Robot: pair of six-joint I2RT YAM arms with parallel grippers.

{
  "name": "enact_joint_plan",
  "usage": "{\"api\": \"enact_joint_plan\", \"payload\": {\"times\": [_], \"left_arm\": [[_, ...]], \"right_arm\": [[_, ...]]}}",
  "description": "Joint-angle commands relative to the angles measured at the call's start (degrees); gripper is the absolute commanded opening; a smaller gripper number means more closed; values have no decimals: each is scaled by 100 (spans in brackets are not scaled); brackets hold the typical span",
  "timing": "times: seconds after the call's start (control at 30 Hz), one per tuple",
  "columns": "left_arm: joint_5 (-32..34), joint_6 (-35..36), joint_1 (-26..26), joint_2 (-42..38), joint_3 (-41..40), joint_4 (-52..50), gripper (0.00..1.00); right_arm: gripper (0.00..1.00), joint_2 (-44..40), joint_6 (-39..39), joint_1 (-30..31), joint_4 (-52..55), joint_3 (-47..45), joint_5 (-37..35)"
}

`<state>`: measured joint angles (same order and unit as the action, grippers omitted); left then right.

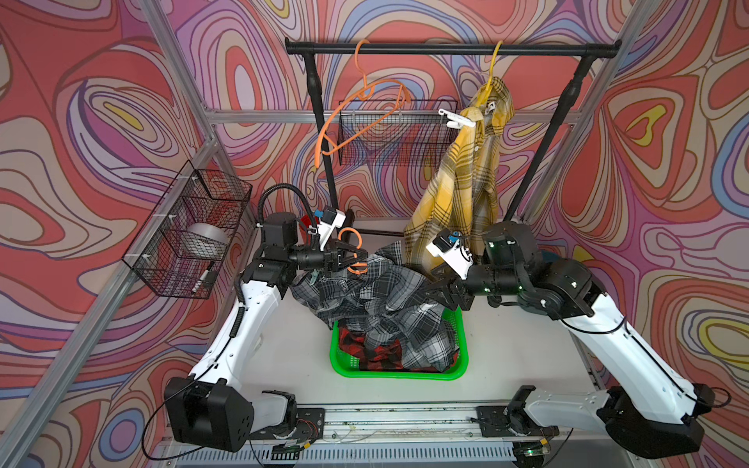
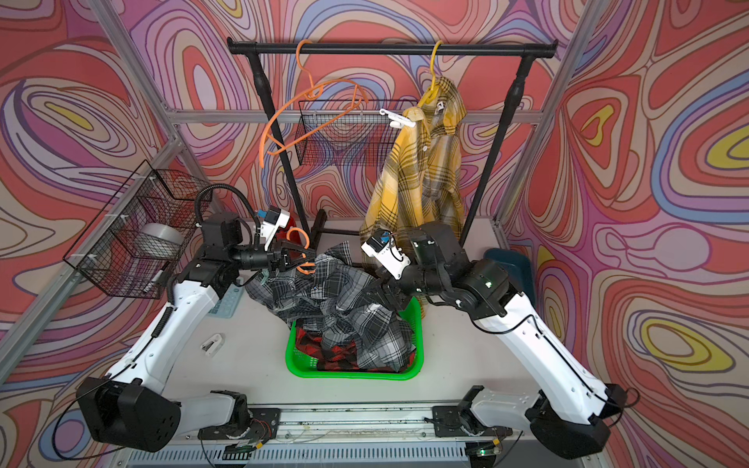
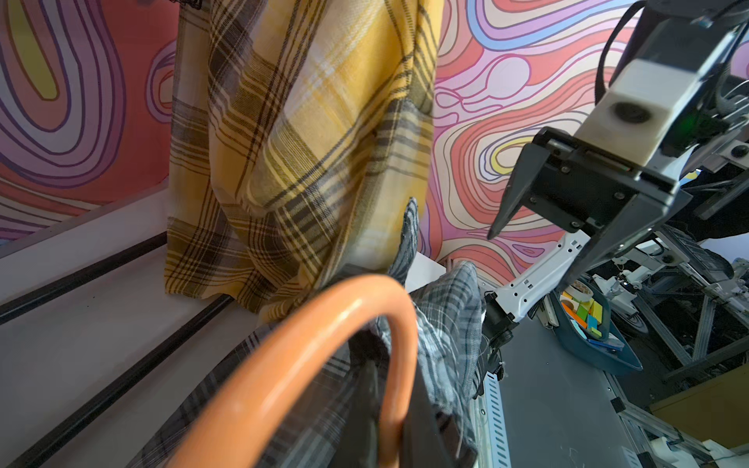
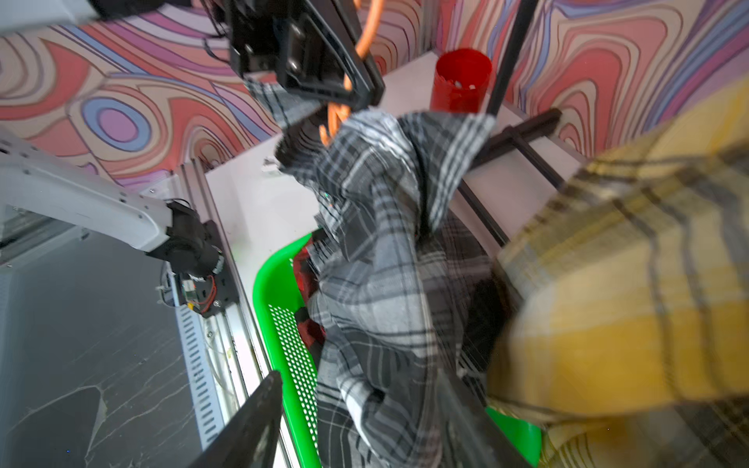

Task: Remove the clothespins securing long-sleeve shirts to the hanger
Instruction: Remove the clamp from the hanger.

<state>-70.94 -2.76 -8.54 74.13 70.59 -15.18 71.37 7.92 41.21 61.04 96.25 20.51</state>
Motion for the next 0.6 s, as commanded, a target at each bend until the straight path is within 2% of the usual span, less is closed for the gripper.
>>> {"api": "enact_joint_plan", "payload": {"times": [0.0,0.07,0.23,0.43,0.57], "left_arm": [[-203,214,30,64,100,-182,0],[-219,223,27,75,104,-205,0],[-217,166,27,75,116,-135,0],[-199,158,27,111,164,-141,0],[-146,132,27,128,201,-83,0]], "right_arm": [[60,215,150,101,-39,288,700],[61,283,131,122,-221,401,750],[63,855,183,127,-340,751,74],[63,1825,501,127,-54,1406,378],[61,2116,553,137,-77,1428,555]]}}
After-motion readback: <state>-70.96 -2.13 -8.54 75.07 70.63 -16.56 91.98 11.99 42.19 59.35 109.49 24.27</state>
